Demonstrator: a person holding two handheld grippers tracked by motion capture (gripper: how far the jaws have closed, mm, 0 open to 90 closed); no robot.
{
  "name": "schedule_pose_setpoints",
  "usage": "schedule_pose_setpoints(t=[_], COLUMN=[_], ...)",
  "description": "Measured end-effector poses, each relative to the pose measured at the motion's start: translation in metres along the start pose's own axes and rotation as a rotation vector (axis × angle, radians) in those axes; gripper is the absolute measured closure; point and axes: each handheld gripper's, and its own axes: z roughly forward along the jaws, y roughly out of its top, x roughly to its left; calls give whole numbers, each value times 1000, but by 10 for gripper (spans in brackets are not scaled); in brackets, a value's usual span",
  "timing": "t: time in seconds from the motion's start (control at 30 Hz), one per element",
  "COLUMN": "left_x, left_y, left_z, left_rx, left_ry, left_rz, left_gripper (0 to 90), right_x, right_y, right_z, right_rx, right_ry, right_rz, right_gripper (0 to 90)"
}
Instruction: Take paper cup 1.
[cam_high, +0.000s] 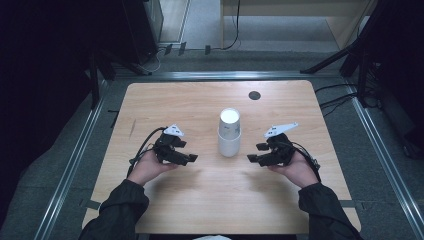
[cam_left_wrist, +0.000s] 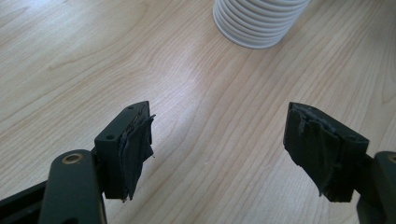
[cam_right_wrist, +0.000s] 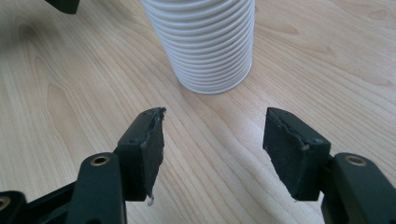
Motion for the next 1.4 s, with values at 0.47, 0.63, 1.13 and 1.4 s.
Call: schedule_pose_setpoints(t=[0.47, 0.63, 1.13, 1.4], left_x=[0, 0, -4, -6], left_y=[0, -1, 2, 2], left_z=[-4, -5, -7, -7], left_rx=[2, 1, -4, -2], left_ry=[-16, -21, -43, -49], left_rz=[21, 28, 44, 49], left_gripper=[238, 237, 236, 231], right_x=[0, 2, -6, -8], right_y=[4, 12, 55, 80], right_z=[-5, -10, -26, -28], right_rx=[-16, -2, 73, 124], right_ry=[3, 1, 56, 89], right_rz=[-44, -88, -168, -235], right_gripper=[378, 361, 336, 321])
